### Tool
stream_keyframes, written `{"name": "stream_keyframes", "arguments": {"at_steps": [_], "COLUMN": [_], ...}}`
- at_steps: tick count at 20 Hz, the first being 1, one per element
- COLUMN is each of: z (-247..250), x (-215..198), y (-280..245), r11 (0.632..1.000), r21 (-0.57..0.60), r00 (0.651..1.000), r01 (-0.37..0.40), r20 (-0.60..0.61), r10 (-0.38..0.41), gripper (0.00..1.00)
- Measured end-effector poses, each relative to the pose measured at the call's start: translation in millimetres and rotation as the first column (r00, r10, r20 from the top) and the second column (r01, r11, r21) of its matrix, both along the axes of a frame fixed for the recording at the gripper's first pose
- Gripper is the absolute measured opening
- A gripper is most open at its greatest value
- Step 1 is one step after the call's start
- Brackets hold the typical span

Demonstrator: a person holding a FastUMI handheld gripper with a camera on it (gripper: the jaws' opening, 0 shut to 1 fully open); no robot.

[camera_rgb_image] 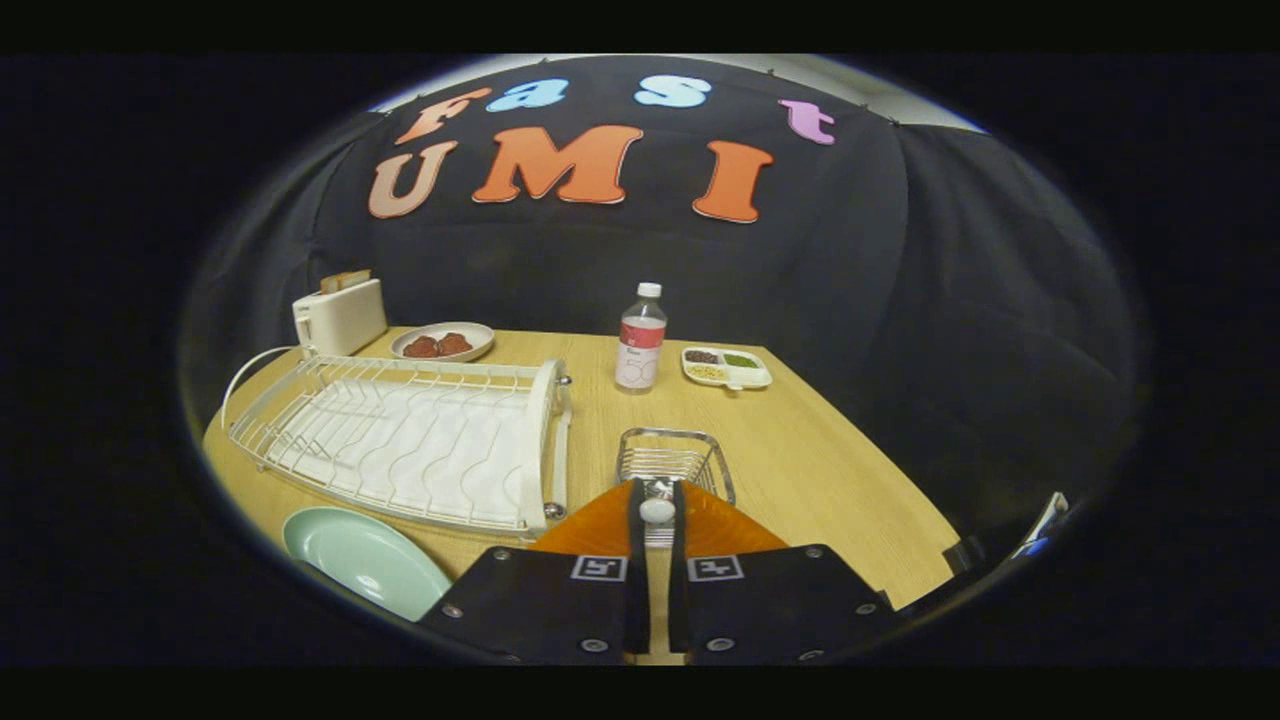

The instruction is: Take the plate from the dish rack, then take the spoon from the basket and place it into the plate.

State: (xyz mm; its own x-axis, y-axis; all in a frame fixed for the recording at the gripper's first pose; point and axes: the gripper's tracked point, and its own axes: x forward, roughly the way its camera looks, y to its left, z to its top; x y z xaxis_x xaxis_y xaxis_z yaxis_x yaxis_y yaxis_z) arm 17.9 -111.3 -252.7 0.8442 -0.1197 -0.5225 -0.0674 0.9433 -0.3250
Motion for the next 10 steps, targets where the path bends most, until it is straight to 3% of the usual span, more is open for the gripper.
{"name": "stream_keyframes", "arguments": {"at_steps": [10], "z": [57.0], "x": [-14.2], "y": [8.2], "r11": [0.999], "r21": [-0.032], "r00": [0.997], "r01": [0.006], "r20": [0.081], "r10": [-0.003], "gripper": [0.05]}}
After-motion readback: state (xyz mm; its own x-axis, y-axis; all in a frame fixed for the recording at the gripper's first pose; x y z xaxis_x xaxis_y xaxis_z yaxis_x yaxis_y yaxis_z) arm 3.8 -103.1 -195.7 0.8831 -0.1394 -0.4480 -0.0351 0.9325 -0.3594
